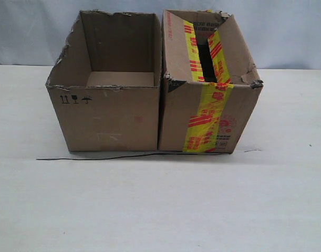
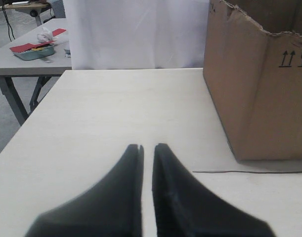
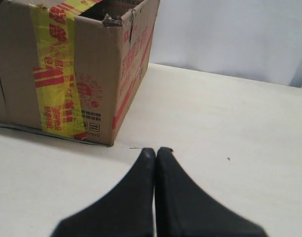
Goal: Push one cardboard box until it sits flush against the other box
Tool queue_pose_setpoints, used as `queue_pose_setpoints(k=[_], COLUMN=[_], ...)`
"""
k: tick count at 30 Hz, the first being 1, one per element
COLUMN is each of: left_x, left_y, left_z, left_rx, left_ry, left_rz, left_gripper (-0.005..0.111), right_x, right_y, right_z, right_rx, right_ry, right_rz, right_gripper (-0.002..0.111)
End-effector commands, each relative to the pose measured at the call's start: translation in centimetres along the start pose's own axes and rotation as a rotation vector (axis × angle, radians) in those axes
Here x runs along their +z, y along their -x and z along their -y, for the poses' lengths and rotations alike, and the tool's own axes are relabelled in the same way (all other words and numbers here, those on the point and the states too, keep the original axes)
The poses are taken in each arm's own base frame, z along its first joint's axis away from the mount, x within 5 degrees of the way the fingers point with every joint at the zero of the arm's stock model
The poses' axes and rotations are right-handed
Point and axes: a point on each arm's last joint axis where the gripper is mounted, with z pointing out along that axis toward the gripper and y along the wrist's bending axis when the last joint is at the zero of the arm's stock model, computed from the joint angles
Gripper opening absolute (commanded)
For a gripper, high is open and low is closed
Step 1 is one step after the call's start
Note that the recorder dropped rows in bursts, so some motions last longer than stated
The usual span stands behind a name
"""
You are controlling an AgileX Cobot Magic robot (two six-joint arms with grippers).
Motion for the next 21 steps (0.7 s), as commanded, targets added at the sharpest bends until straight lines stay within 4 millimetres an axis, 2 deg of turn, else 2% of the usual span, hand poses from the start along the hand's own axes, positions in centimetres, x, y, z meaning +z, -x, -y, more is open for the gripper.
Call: queue_pose_setpoints(k=[1, 11, 14, 17, 21], left_x=[0.0, 0.0, 0.0, 0.0, 0.0], left_y=[0.1, 0.1, 0.1, 0.1, 0.1], left_z=[0.1, 0.1, 0.1, 0.1, 0.1], left_rx=[-0.009, -0.009, -0.009, -0.009, -0.009], left_ry=[-0.012, -0.012, -0.012, -0.012, -0.012], left_rz=[0.011, 0.011, 0.011, 0.011, 0.011], left_gripper=[0.000, 0.000, 0.000, 0.000, 0.000], right_x=[0.1, 0.1, 0.1, 0.3, 0.6], right_y=[0.0, -0.2, -0.3, -0.7, -1.6], right_z=[0.0, 0.1, 0.4, 0.8, 0.8], right_rx=[-0.004, -0.014, -0.084, -0.087, -0.079], right_ry=[-0.009, -0.015, -0.058, -0.134, -0.143], right_rz=[0.019, 0.012, 0.000, -0.027, -0.055], right_gripper=[0.000, 0.000, 0.000, 0.000, 0.000])
